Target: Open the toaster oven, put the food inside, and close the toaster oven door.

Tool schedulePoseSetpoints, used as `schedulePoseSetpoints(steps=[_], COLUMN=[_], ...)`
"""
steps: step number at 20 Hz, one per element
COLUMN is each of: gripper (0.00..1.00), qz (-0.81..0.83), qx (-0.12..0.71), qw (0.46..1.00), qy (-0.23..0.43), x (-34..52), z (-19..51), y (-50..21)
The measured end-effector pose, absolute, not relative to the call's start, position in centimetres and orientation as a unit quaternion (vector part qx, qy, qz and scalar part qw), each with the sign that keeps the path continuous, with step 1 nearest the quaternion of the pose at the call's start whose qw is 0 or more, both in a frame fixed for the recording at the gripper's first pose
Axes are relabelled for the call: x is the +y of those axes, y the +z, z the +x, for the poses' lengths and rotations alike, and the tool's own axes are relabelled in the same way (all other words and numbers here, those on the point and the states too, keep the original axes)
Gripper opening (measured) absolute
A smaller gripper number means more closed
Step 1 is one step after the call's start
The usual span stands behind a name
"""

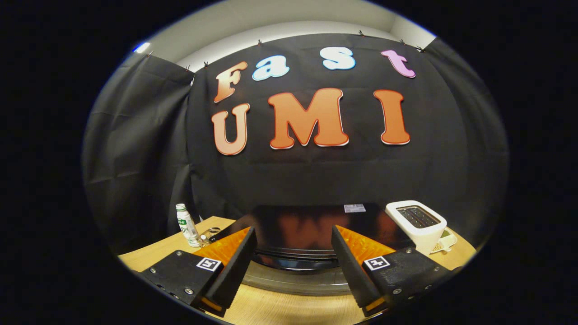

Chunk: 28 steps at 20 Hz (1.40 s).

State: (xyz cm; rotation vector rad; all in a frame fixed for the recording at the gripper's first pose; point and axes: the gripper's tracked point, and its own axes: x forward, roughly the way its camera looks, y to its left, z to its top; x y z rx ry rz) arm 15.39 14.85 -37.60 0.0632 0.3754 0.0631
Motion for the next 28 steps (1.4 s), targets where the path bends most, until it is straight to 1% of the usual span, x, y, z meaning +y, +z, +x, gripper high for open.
schedulePoseSetpoints(steps=[4,9,10,13,16,19,21,24,28], gripper=[0.99,0.99,0.98,0.97,0.88,0.88,0.87,0.87,0.87], qz=[0.045,0.013,0.014,0.018,0.031,0.047,0.056,0.029,0.028], qx=[0.216,0.198,0.182,0.172,0.172,0.175,0.192,0.201,0.230], qw=[0.975,0.980,0.983,0.985,0.984,0.983,0.979,0.978,0.972], qy=[0.024,0.008,0.006,0.011,0.023,0.032,0.037,0.049,0.042], x=[15.0,15.2,15.3,15.4,15.5,15.8,16.3,16.7,16.7], z=[15.5,14.4,14.5,14.5,10.8,7.7,5.4,3.2,0.2], y=[-40.2,-40.3,-40.2,-39.8,-39.7,-39.7,-40.3,-41.1,-43.0])
